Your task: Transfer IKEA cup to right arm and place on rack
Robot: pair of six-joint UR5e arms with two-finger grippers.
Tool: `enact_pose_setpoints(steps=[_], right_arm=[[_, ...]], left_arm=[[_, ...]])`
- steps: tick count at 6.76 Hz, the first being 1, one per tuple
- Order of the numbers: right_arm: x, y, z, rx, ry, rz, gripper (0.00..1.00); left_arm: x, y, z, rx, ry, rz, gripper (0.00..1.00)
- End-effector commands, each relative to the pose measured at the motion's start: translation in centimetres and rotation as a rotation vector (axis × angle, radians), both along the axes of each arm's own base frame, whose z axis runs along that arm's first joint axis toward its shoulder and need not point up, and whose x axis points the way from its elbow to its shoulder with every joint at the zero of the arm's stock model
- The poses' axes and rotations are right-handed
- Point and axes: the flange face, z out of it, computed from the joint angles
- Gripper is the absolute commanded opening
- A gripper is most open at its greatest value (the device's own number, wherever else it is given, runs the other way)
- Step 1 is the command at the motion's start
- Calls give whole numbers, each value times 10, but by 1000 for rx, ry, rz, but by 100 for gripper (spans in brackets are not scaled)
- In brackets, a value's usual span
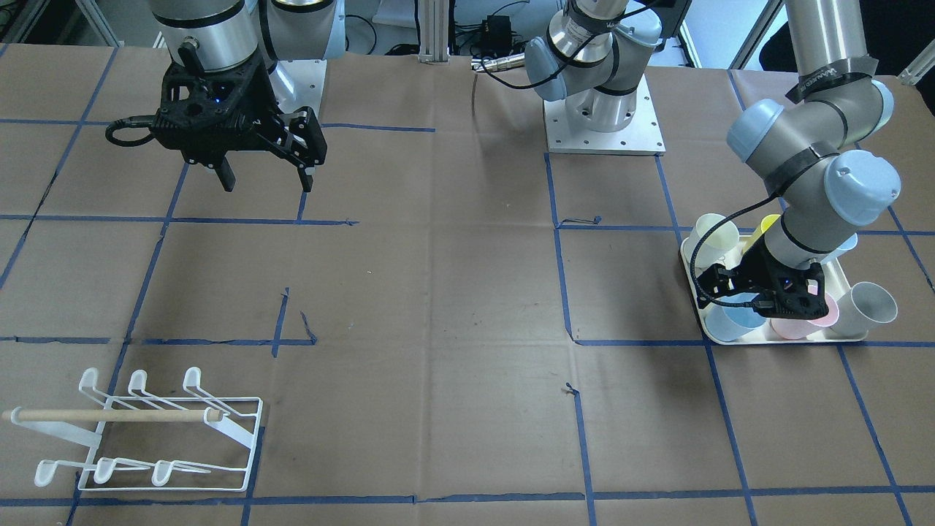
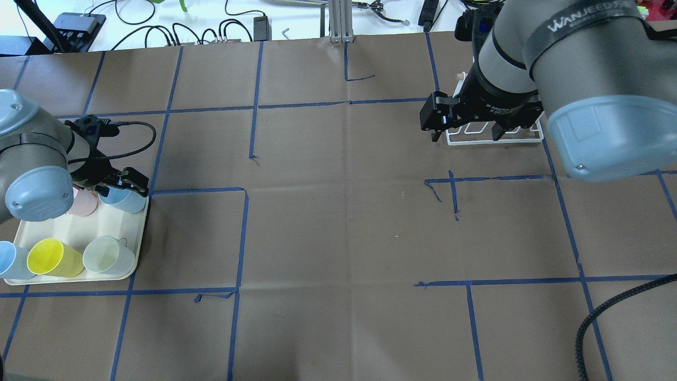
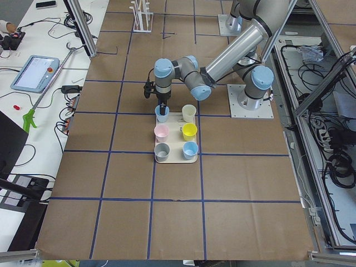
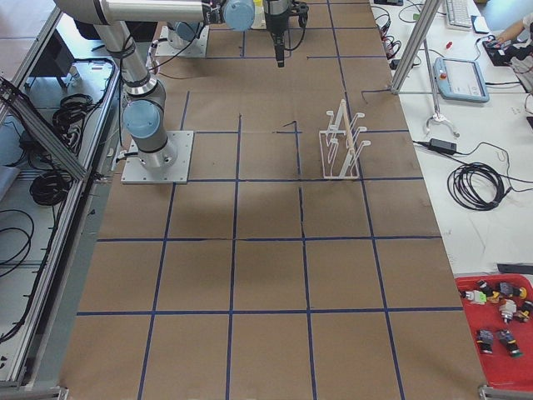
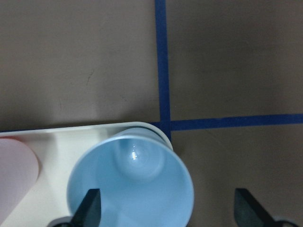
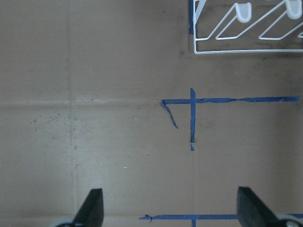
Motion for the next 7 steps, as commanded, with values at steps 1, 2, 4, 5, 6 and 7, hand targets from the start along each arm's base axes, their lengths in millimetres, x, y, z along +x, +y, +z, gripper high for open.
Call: enact_pose_setpoints(steps=[1, 2, 4, 5, 6, 7], right_arm=[[0, 0, 0, 1, 0, 0, 100], [0, 0, -1, 1, -3, 0, 100], [0, 0, -1, 1, -3, 0, 100], [0, 0, -1, 1, -3, 0, 100], [0, 0, -1, 0, -5, -1, 100], [1, 0, 0, -6, -7, -2, 100]], left_arm=[[4, -3, 1, -6, -3, -5, 61], [5, -4, 1, -7, -4, -7, 26], [6, -4, 2, -11, -1, -4, 0], [8, -4, 5, -18, -3, -3, 0], [9, -6, 20, -42, -1, -2, 0], [9, -8, 36, -51, -3, -3, 0]])
